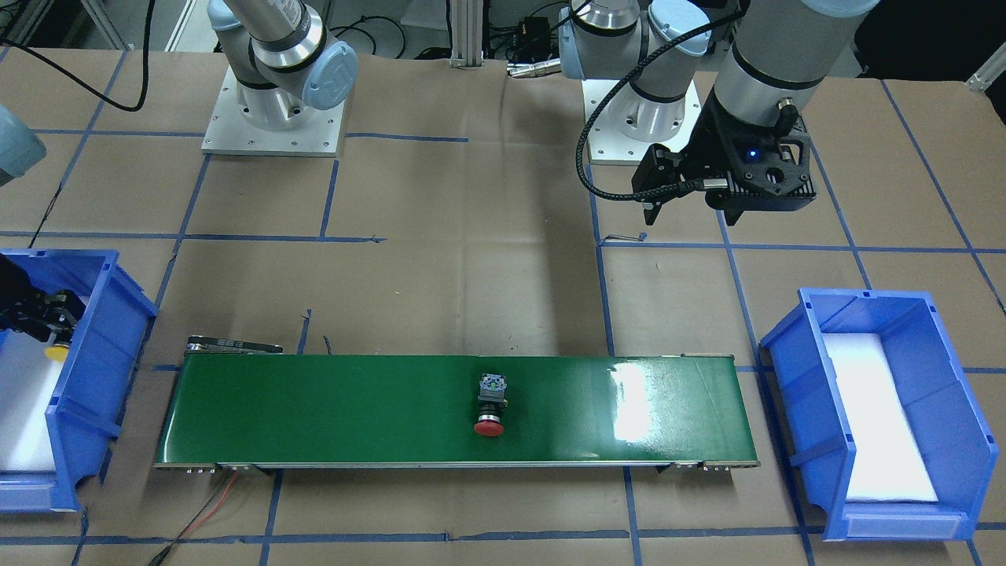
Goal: Transport two buttons from left to right
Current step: 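Carry the yellow button with the right gripper into the empty blue bin and release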
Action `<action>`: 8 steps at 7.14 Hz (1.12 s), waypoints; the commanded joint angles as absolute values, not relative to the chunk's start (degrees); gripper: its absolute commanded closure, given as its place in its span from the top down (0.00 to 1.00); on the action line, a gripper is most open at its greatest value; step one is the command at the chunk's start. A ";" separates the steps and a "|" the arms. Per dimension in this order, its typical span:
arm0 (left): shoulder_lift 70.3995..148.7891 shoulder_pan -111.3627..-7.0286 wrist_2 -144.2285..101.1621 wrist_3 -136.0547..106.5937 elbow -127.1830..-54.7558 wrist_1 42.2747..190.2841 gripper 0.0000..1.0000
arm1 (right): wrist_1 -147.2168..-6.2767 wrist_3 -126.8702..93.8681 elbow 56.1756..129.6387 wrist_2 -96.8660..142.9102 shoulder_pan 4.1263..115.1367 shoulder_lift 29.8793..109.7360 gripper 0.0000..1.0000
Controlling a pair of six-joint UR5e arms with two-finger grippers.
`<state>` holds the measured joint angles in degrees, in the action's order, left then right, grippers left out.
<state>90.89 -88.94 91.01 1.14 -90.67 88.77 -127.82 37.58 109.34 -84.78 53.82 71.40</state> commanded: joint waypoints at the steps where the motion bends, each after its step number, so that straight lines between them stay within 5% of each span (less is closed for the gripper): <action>1: 91.05 -88.95 91.05 1.14 -90.35 88.77 1.00 | -127.53 37.27 108.55 -82.79 53.88 72.50 0.99; 5: 91.14 -88.95 91.05 1.14 -90.26 88.86 1.00 | -118.27 33.05 100.83 -83.40 54.84 77.16 0.99; 8: 91.23 -88.94 91.05 1.14 -90.26 88.86 1.00 | -106.31 23.88 88.20 -83.50 60.35 76.91 0.99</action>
<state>91.16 -88.92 91.06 1.14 -90.27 88.86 -112.07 29.21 93.56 -83.47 57.44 77.27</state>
